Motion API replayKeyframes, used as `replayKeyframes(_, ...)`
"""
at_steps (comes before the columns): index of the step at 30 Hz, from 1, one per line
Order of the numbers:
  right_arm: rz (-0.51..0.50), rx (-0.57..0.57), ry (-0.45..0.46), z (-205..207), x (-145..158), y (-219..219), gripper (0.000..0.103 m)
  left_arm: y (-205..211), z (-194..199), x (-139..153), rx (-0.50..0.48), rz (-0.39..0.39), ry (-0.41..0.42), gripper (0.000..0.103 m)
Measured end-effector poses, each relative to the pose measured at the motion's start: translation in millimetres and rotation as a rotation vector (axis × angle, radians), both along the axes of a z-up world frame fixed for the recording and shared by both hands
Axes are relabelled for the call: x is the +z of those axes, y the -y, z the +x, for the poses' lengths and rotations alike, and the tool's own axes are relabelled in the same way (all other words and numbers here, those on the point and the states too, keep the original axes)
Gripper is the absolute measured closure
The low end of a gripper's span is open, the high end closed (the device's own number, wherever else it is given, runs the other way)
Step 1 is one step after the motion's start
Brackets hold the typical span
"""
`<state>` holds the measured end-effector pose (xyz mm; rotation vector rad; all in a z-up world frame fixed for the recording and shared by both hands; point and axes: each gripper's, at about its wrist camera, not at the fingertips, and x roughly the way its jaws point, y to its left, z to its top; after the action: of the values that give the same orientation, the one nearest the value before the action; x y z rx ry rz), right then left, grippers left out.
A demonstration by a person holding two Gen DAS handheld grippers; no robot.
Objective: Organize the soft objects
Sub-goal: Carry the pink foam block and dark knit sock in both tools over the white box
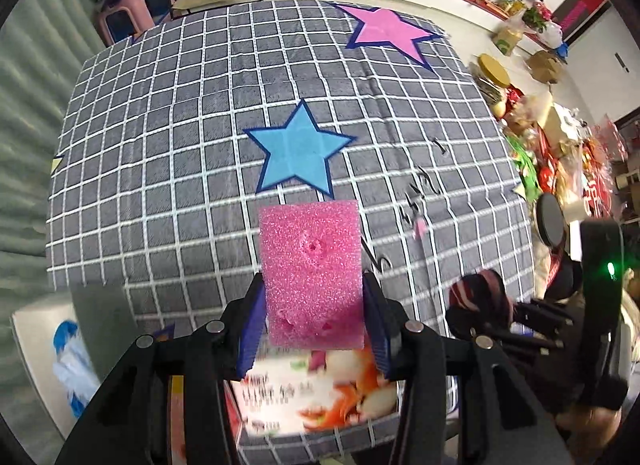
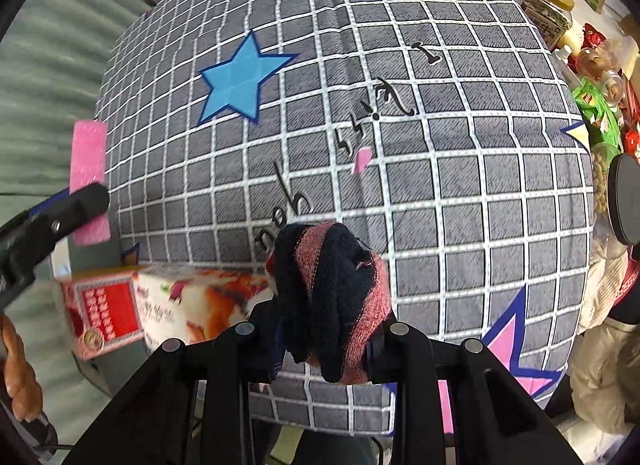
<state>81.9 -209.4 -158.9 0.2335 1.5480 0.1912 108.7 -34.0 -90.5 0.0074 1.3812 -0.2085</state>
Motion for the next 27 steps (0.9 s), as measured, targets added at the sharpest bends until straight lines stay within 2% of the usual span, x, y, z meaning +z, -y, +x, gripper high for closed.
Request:
replayKeyframes(8, -0.014, -0.011, 0.033, -30.3, 15.3, -23.6, 0.072, -15.3, -56.3, 24.0, -0.046, -0.039, 0.037, 0.054)
replayKeyframes(12, -0.014, -0.035, 0.046, -51.2, 24.4, -39.5, 0.072, -35.6, -83.8, 30.6, -0.069, -0.055, 0.048, 0.054)
replayKeyframes(16, -0.027, -0.007, 0.065, -75.4, 34.1, -70.8, 0.072, -68.9, -115.8, 39.5, -0.063, -0.057, 0.080, 0.054)
replayKeyframes(20, -0.015, 0.076, 0.106, -100.7, 50.8, -115.0, 0.072, -115.4, -146.9, 44.0, -0.001, -0.052, 0.095, 0.054)
replayKeyframes(23, 0.025, 0.152, 0.122, -113.7, 60.2, -152.3, 0.072, -154.4, -168.1, 40.3, 0.071, -0.011, 0.094, 0.054)
replayKeyframes(27, 0.030, 0.276, 0.151, -125.1, 69.8, -205.9, 0.072, -202.9, -190.0, 26.1, 0.187, 0.052, 0.058, 0.054)
